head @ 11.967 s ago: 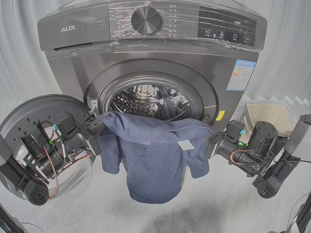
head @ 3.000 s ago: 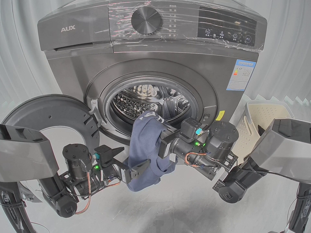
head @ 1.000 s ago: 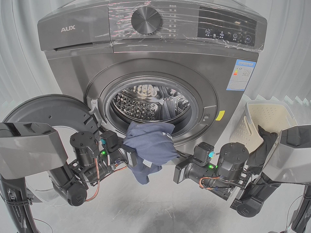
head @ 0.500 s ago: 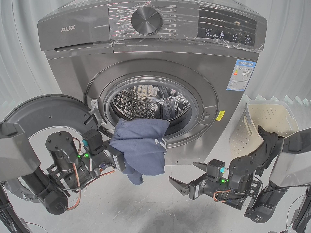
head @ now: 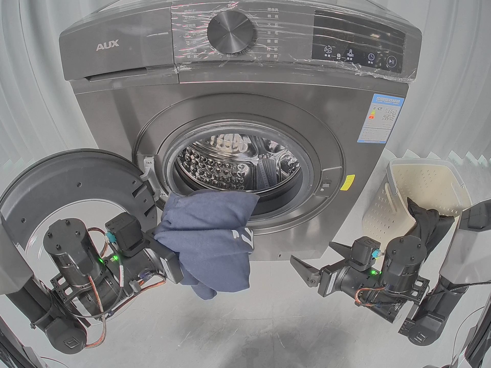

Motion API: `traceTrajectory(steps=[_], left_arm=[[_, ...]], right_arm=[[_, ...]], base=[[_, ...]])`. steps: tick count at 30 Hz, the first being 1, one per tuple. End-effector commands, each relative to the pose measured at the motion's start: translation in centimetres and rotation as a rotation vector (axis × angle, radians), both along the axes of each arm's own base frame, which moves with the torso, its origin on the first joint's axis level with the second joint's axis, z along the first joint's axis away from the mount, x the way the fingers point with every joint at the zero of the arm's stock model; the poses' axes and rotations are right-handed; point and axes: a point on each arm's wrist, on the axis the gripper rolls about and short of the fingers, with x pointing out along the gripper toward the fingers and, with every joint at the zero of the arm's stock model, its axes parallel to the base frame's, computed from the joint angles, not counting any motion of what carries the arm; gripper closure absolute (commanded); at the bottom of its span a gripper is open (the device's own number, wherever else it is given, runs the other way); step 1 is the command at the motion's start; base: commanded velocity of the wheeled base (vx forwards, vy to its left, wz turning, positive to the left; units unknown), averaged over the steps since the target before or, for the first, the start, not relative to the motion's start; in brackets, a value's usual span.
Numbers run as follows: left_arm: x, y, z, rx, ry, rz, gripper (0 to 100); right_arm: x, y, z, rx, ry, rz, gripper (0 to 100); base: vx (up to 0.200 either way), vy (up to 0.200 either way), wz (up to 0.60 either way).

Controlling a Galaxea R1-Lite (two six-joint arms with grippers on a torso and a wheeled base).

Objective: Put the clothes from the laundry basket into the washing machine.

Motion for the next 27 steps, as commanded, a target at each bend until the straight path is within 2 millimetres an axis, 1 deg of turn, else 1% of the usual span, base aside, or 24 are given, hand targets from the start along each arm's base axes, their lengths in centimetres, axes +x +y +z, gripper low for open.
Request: traceTrajectory(steps=[1,8,14,15,17,26,27], left_arm=[[0.0,0.1,-0.6,0.015,0.024,0.034,100],[0.2,-0.1,-1.1,0.025,0.041,0.040,100],[0.7,-0.5,-1.7,0.029,0.060,0.030,100],[0.9,-0.6,-2.1,0.042,0.072,0.030,100],[1.0,-0.6,-2.4,0.047,0.079,0.031,100],[0.8,-1.0,-2.5,0.051,0.081,0.016,100],[0.7,-1.2,-2.6,0.056,0.085,0.011,100]], right_arm=[[0.2,-0.3,0.0,0.002,0.001,-0.013,0],[0.1,0.1,0.0,0.003,-0.004,-0.014,0],[0.1,0.0,0.1,0.004,-0.003,-0.013,0],[0.1,0.0,0.1,0.004,-0.003,-0.014,0],[0.1,0.0,0.0,0.002,-0.001,-0.014,0],[0.0,0.0,-0.1,-0.001,0.003,-0.010,0],[0.0,0.0,-0.1,0.000,0.005,-0.010,0]], base=[[0.000,0.000,0.00],[0.000,0.000,0.00],[0.200,0.000,0.00],[0.200,0.000,0.00],[0.200,0.000,0.00],[0.200,0.000,0.00],[0.000,0.000,0.00]])
